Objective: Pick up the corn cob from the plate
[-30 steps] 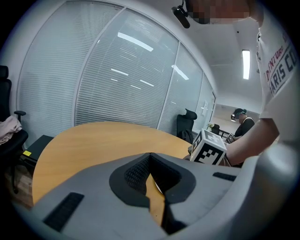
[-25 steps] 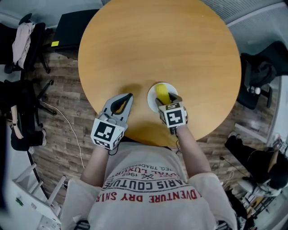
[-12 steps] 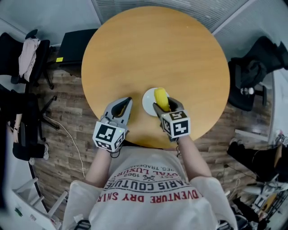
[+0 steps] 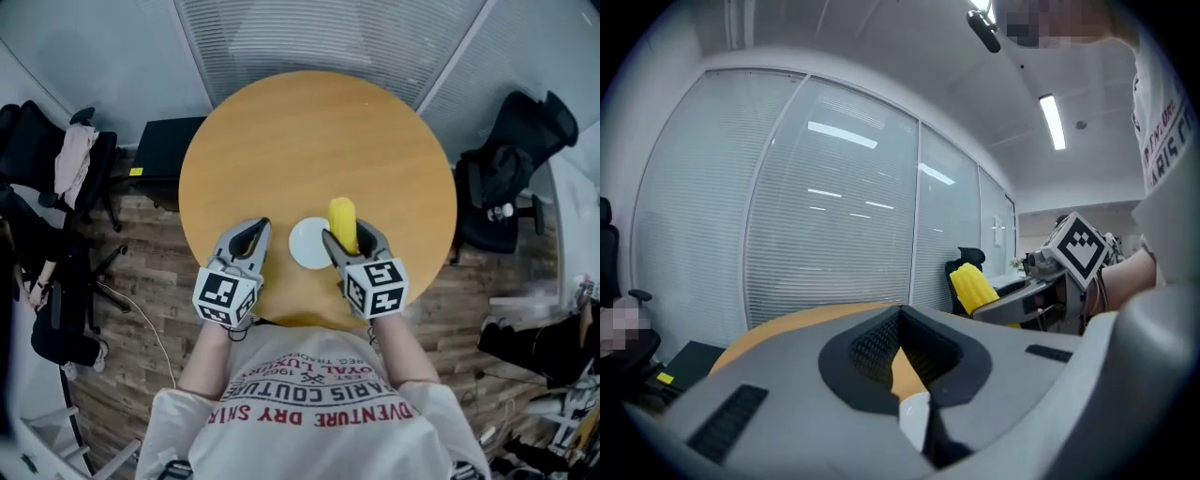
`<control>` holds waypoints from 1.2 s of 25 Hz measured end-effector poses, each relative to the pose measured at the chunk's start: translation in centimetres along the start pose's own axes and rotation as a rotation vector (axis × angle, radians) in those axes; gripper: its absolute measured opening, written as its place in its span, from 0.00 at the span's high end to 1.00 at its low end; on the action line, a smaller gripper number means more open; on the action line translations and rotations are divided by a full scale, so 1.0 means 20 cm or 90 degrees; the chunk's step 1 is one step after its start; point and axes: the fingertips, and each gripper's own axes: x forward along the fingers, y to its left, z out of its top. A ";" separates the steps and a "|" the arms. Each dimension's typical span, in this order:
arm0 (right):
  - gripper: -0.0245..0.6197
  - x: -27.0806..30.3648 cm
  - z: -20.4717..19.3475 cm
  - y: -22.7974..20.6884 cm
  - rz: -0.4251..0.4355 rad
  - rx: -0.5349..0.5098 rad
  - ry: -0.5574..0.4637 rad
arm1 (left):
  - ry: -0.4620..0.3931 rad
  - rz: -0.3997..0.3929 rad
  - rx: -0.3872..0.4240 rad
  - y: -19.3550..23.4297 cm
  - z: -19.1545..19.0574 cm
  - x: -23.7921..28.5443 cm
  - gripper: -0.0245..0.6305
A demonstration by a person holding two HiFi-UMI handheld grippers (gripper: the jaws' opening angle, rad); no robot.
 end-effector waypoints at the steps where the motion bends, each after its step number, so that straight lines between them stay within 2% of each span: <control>1: 0.55 -0.02 0.04 -0.01 -0.002 0.001 -0.019 | -0.007 -0.002 0.005 -0.01 0.03 0.01 0.91; 6: 0.55 -0.14 0.18 0.01 -0.005 -0.009 -0.097 | -0.033 -0.012 0.029 -0.06 0.15 -0.01 0.91; 10: 0.55 -0.20 0.25 0.04 -0.003 -0.029 -0.137 | -0.052 -0.017 0.055 -0.09 0.22 -0.03 0.91; 14: 0.55 -0.24 0.26 0.03 -0.020 -0.032 -0.164 | -0.051 -0.018 0.055 -0.11 0.22 -0.04 0.92; 30: 0.55 -0.23 0.25 0.08 -0.018 -0.044 -0.162 | -0.053 -0.007 0.047 -0.09 0.22 -0.08 0.92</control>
